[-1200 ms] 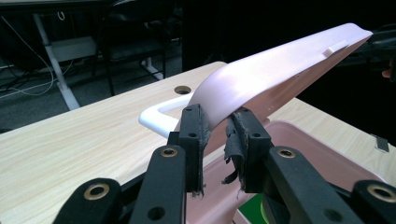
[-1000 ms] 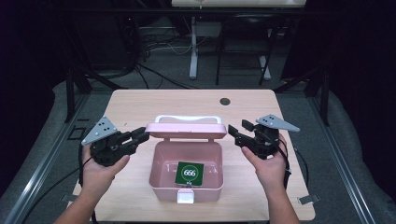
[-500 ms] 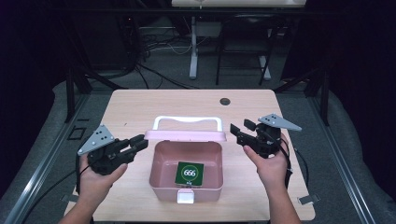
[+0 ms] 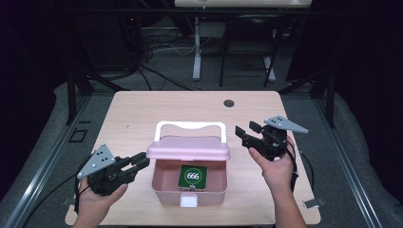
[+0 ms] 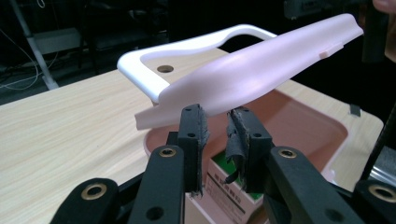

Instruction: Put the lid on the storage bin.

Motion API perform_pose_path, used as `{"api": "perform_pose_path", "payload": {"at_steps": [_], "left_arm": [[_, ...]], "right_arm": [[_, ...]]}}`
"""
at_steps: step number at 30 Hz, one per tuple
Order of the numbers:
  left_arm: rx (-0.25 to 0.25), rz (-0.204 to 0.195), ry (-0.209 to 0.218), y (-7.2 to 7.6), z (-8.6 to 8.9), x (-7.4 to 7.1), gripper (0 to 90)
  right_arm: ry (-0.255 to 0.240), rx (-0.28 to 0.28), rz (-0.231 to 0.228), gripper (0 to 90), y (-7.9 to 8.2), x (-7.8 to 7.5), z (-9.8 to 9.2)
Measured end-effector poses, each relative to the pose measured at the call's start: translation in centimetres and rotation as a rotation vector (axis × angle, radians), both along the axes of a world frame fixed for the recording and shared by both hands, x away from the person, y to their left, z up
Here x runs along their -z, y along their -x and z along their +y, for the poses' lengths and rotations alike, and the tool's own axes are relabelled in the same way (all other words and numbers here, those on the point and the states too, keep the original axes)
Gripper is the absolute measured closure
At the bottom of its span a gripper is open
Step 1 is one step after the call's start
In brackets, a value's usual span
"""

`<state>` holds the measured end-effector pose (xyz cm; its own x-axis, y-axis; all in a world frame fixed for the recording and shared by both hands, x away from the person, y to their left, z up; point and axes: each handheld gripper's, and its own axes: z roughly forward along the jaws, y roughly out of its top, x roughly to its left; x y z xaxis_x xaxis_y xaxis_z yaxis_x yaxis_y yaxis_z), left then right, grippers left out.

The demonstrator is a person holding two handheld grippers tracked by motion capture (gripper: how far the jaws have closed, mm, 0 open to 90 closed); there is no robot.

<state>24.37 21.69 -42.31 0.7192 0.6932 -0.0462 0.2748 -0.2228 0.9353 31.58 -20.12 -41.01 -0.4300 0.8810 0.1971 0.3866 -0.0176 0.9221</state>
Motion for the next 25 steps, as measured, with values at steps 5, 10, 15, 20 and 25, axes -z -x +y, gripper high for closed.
{"api": "perform_pose_path", "payload": {"at_steps": [5,10,15,20,25], "left_arm": [[0.002,-0.010,-0.004,0.7,0.0,0.7,75.0],[0.009,-0.004,-0.007,1.7,0.2,2.1,75.1],[0.013,0.031,-0.004,2.2,0.3,3.4,75.1],[0.016,0.064,-0.008,2.5,0.3,4.5,75.0],[0.018,0.090,-0.021,2.7,0.4,5.2,75.1]], "right_arm": [[0.002,0.001,0.006,41.7,-0.1,0.1,0.0],[-0.004,0.004,0.007,41.6,-0.1,0.2,-0.1],[0.000,0.004,0.013,41.7,-0.2,0.3,-0.1],[-0.002,0.004,0.012,41.6,-0.2,0.4,0.0],[-0.002,0.006,0.013,41.6,-0.2,0.4,-0.1]]}}
